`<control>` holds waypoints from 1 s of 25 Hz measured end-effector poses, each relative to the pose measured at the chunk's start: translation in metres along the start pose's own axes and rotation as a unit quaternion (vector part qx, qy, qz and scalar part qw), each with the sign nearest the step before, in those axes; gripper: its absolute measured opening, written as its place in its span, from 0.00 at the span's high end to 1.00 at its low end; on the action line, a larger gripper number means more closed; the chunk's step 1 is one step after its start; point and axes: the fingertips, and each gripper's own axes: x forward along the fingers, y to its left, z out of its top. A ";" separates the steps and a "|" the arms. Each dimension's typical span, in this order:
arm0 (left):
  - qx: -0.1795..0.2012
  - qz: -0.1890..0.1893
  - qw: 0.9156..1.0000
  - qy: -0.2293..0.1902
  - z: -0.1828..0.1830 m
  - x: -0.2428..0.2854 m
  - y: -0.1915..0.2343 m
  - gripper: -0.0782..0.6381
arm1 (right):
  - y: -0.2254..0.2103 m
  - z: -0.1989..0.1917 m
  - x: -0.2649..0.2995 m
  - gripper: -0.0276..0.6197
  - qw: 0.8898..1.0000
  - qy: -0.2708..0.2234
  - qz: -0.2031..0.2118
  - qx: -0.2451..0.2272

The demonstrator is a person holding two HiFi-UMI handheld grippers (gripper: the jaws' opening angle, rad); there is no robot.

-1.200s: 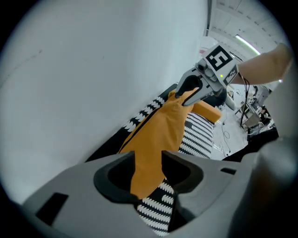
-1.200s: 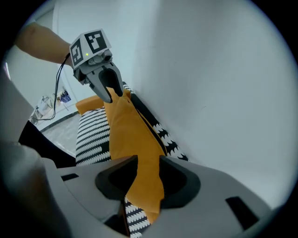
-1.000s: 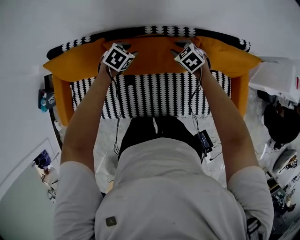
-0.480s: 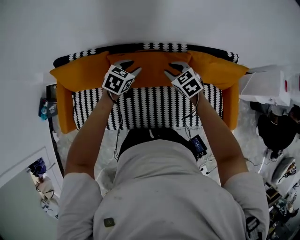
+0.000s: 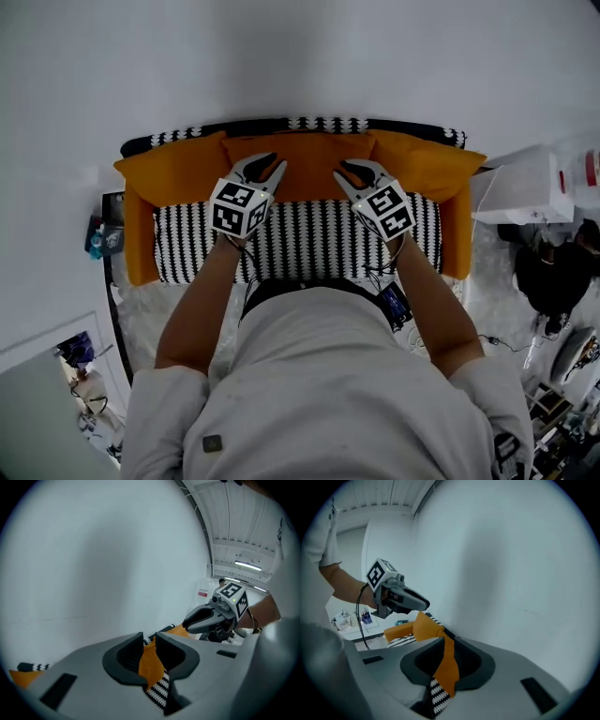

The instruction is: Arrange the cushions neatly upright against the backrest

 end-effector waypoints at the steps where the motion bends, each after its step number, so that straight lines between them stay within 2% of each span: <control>1: 0.001 0.003 1.000 -0.008 0.003 -0.002 -0.004 0.78 | 0.001 0.004 -0.006 0.83 1.000 -0.011 -0.005 0.001; 7: 0.023 0.025 0.998 -0.044 0.023 -0.011 -0.023 0.84 | -0.004 0.013 -0.036 0.89 0.998 -0.059 -0.031 0.008; 13: 0.031 0.045 0.997 -0.062 0.034 -0.018 -0.038 0.88 | -0.013 0.019 -0.054 0.90 0.996 -0.081 -0.027 0.008; 19: 0.022 0.059 0.995 -0.072 0.030 -0.036 -0.053 0.88 | -0.014 0.009 -0.060 0.89 0.997 -0.081 -0.012 -0.010; 25: 0.034 0.062 0.993 -0.094 0.027 -0.077 -0.057 0.88 | 0.016 0.019 -0.065 0.90 0.996 -0.087 -0.023 -0.016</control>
